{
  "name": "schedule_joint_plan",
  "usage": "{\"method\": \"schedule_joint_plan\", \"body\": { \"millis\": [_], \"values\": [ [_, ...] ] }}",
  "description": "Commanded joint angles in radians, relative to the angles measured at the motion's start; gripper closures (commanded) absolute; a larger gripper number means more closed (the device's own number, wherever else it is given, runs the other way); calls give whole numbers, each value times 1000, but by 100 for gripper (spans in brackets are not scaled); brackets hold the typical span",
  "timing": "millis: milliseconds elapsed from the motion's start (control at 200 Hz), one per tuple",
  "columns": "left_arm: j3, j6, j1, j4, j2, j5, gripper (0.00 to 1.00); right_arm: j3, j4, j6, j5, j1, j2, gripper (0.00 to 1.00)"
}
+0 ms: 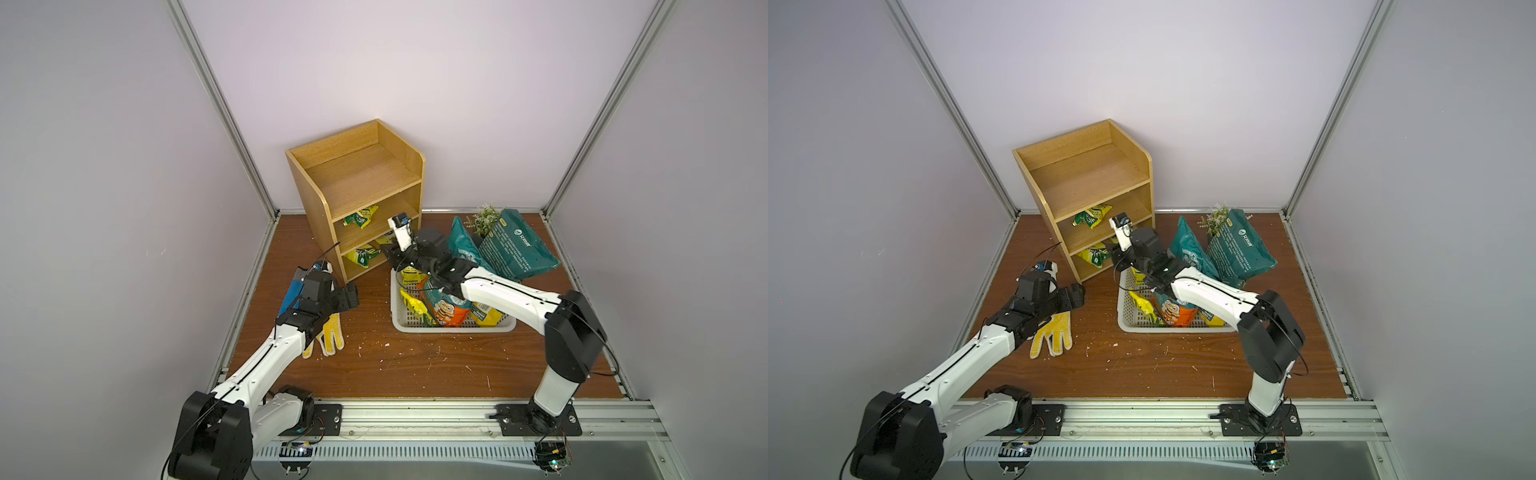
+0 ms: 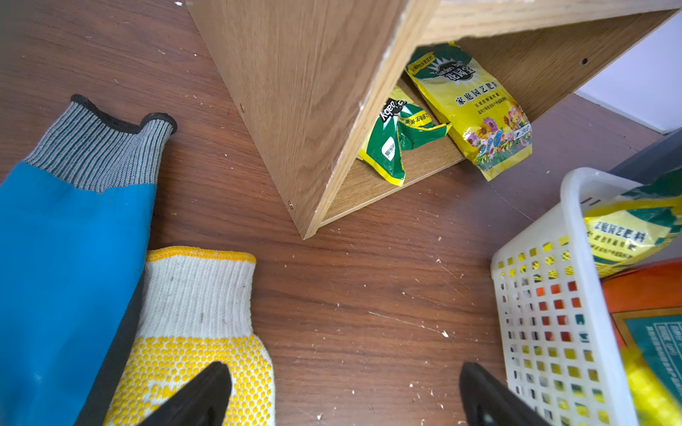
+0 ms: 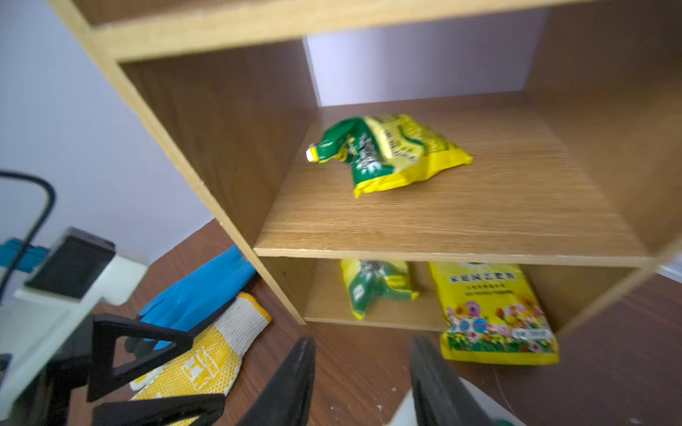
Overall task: Take down the fertilizer bag from the shelf
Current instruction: Pick up the fertilizer bag from the shelf.
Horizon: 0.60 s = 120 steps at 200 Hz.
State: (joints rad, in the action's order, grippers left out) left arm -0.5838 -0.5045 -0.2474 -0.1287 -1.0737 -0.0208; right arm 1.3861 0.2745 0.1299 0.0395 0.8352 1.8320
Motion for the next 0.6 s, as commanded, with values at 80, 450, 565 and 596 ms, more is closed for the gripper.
{"method": "schedule_joint_plan", "body": {
  "millis": [80, 450, 565, 596],
  "values": [
    [-5, 10, 15, -5, 16, 9, 0, 62, 422, -105, 60, 34, 116, 51],
    [-4, 12, 16, 1, 48, 15, 0, 209, 599, -106, 221, 16, 327, 49],
    [-3, 12, 17, 3, 52, 17, 0, 280, 583, -97, 226, 5, 384, 49],
    [-2, 13, 17, 3, 52, 14, 0, 298, 579, -95, 226, 3, 398, 49]
  ]
}}
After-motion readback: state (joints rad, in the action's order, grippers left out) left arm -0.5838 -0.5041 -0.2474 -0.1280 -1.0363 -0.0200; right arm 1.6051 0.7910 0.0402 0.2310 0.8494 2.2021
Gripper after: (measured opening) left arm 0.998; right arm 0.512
